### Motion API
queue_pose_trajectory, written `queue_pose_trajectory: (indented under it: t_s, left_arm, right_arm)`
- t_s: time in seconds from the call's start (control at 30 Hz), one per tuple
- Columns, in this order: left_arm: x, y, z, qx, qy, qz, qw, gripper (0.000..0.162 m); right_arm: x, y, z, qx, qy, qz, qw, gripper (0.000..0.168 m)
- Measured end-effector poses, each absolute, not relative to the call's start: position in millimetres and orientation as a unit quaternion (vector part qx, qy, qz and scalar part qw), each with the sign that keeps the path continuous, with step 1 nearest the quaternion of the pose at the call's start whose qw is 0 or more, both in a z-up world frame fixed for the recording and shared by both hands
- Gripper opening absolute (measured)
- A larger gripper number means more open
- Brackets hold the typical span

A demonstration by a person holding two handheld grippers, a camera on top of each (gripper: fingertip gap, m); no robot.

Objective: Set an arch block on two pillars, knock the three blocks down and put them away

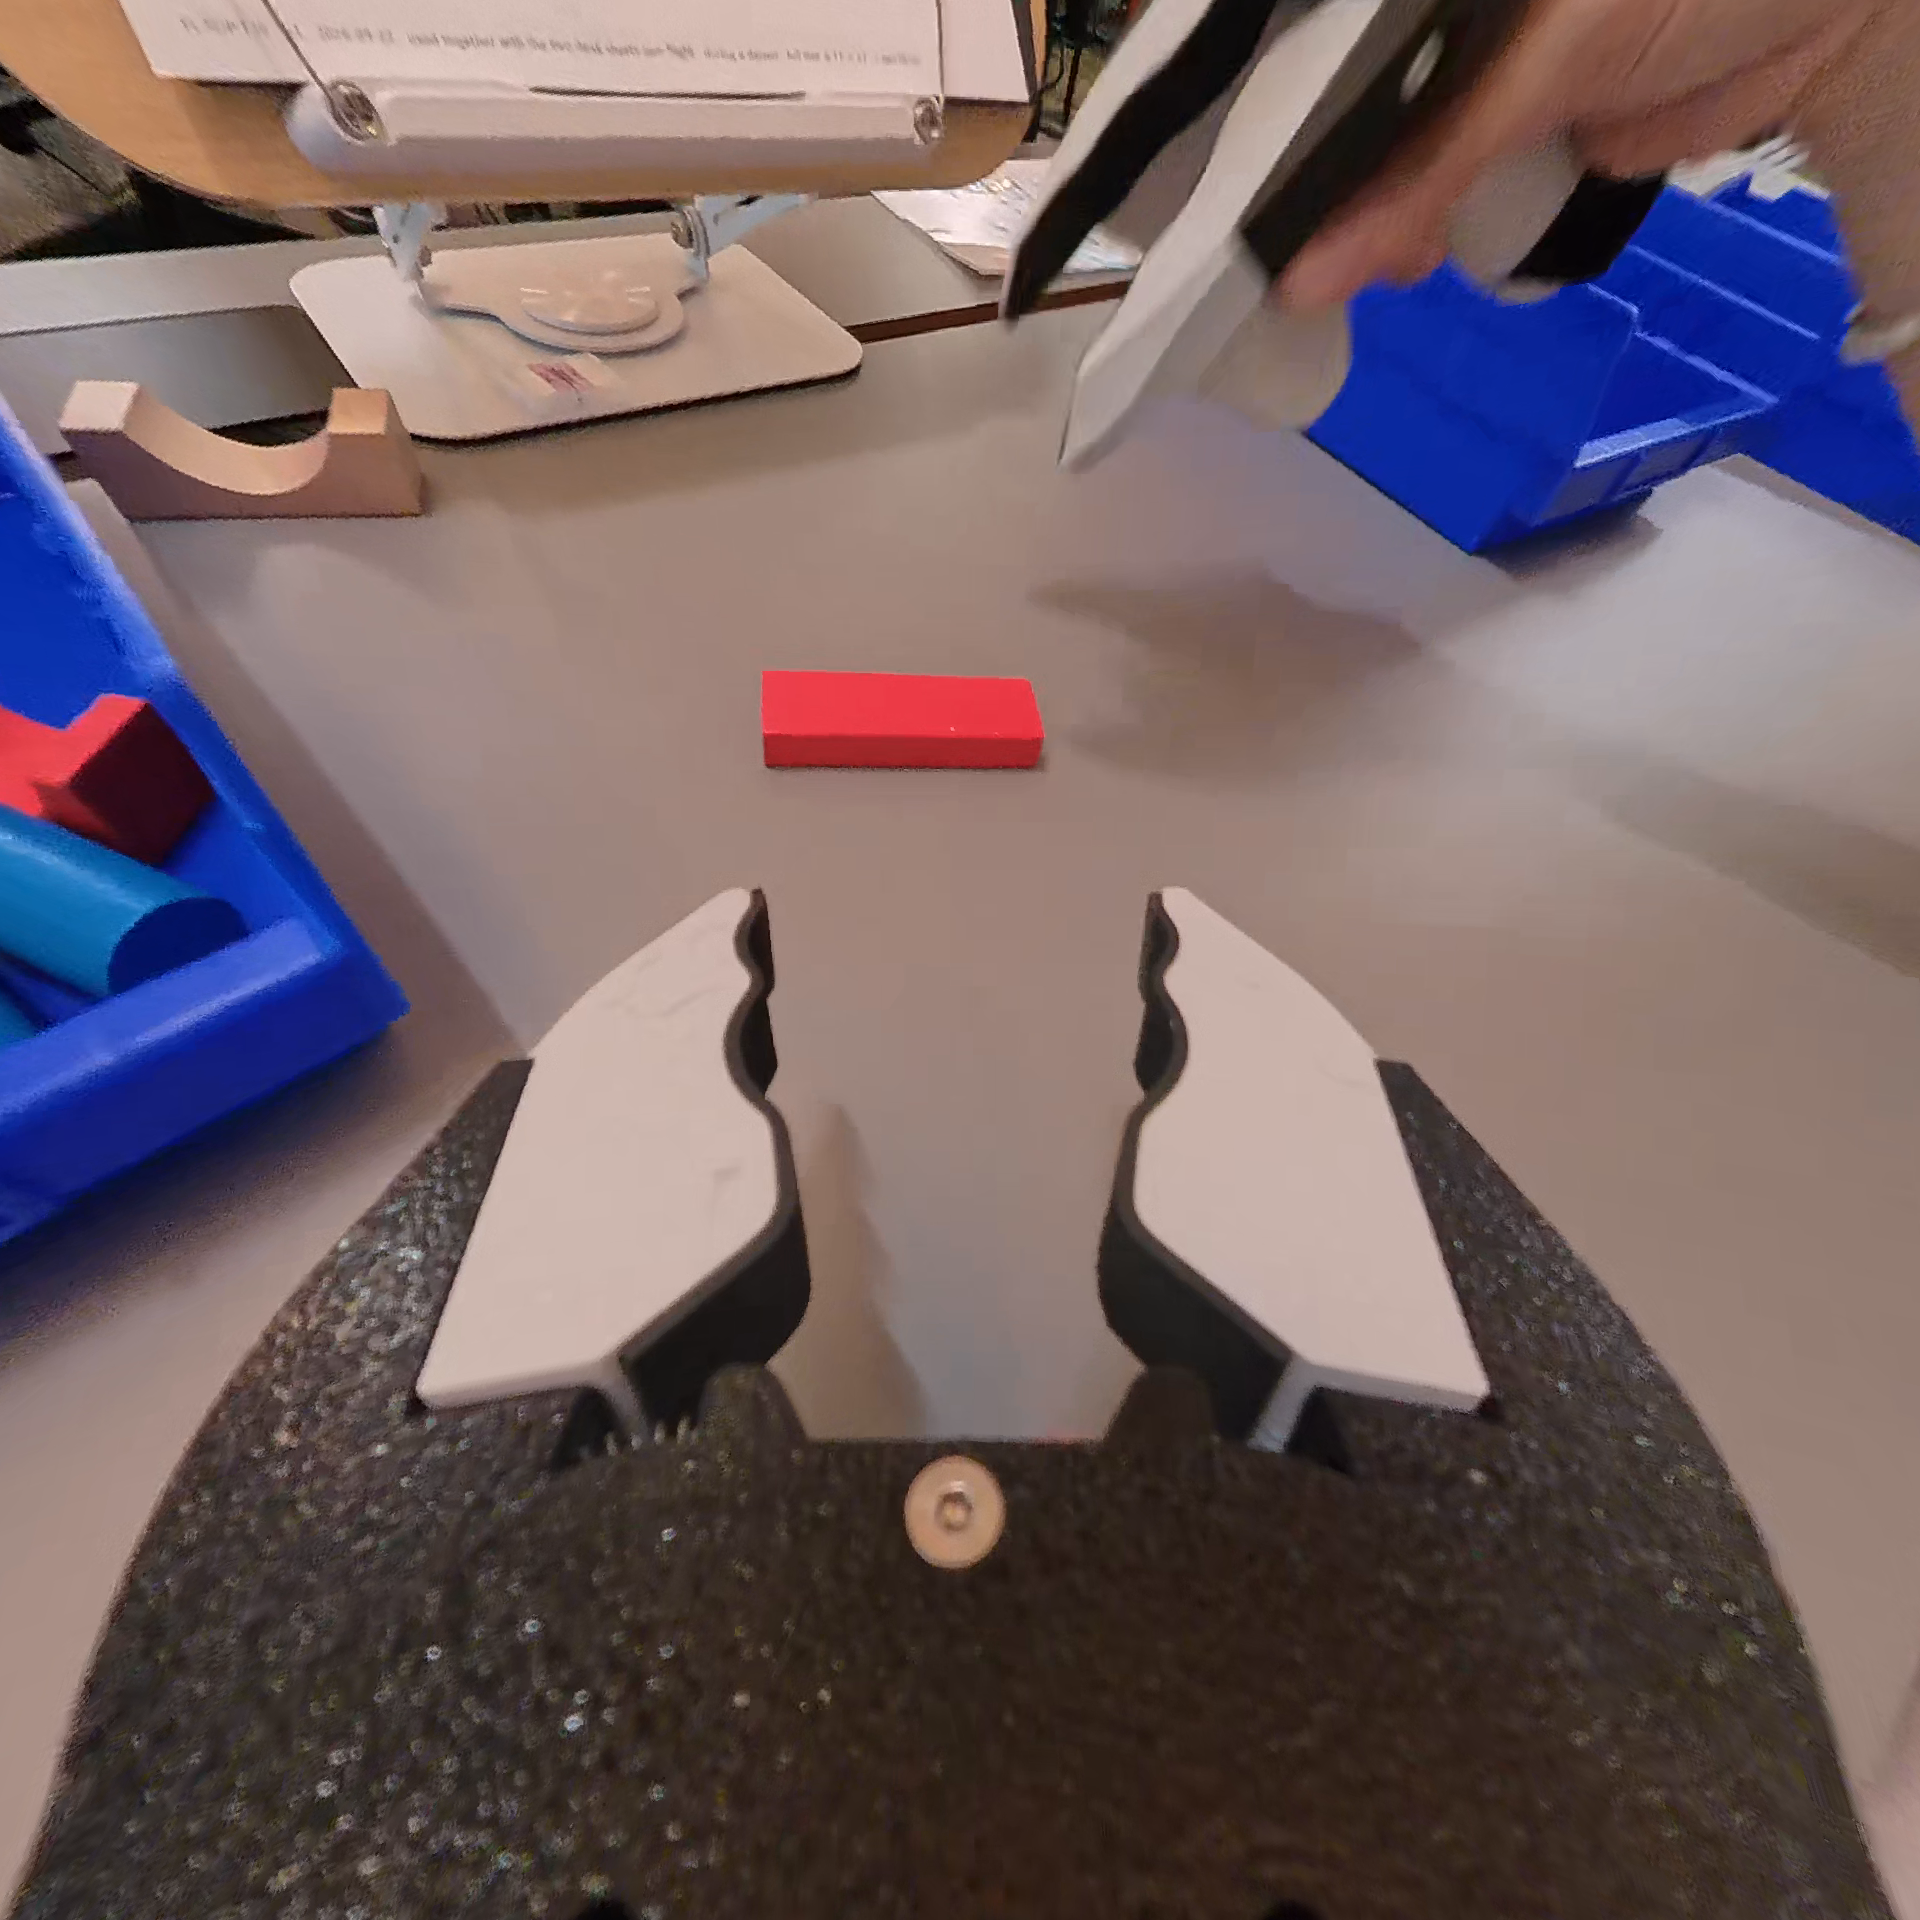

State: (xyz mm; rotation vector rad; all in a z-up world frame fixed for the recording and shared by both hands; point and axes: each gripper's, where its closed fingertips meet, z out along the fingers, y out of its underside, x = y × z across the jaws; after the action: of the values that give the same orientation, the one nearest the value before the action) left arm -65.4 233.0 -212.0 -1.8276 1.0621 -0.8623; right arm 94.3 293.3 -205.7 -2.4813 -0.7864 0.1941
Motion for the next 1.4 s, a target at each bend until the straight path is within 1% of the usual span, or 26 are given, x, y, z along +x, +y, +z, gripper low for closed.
queue_pose_trajectory:
  t_s: [0.17,0.37,0.43,0.53,0.57,0.8,0.87,0.97,1.07,1.17,1.27,1.4]
  left_arm:
    - [-73,250,-209,-0.727,0.419,-0.322,0.439,0.067]
    - [-75,263,-198,-0.714,0.422,-0.327,0.452,0.067]
    - [-74,266,-195,-0.71,0.424,-0.329,0.456,0.067]
    - [-71,268,-190,-0.702,0.423,-0.341,0.46,0.067]
    - [-70,268,-190,-0.701,0.424,-0.343,0.459,0.067]
    - [-72,269,-191,-0.699,0.433,-0.343,0.454,0.067]
    - [-73,267,-189,-0.699,0.428,-0.351,0.453,0.067]
    - [-73,264,-188,-0.697,0.429,-0.359,0.449,0.067]
    - [-74,263,-187,-0.697,0.433,-0.355,0.447,0.067]
    - [-70,263,-184,-0.702,0.421,-0.368,0.442,0.067]
    - [-62,265,-171,-0.702,0.387,-0.399,0.446,0.067]
    - [-46,262,-148,-0.683,0.331,-0.463,0.458,0.063]
  right_arm:
    - [63,306,-255,-0.927,-0.302,0.043,0.219,0.076]
    - [48,303,-284,-0.935,-0.299,0.037,0.186,0.073]
    - [47,300,-291,-0.936,-0.303,0.033,0.176,0.069]
    - [39,299,-290,-0.934,-0.307,0.049,0.178,0.051]
    - [37,298,-290,-0.932,-0.312,0.054,0.174,0.034]
    - [49,292,-283,-0.93,-0.322,0.03,0.175,0.033]
    - [65,286,-267,-0.932,-0.308,0.027,0.19,0.033]
    - [113,273,-227,-0.939,-0.261,0.009,0.225,0.033]
    - [191,250,-181,-0.95,-0.177,-0.043,0.255,0.033]
    - [273,216,-150,-0.958,-0.082,-0.082,0.262,0.033]
    - [341,182,-152,-0.964,-0.003,-0.099,0.247,0.033]
    - [385,157,-195,-0.972,0.06,-0.07,0.215,0.033]
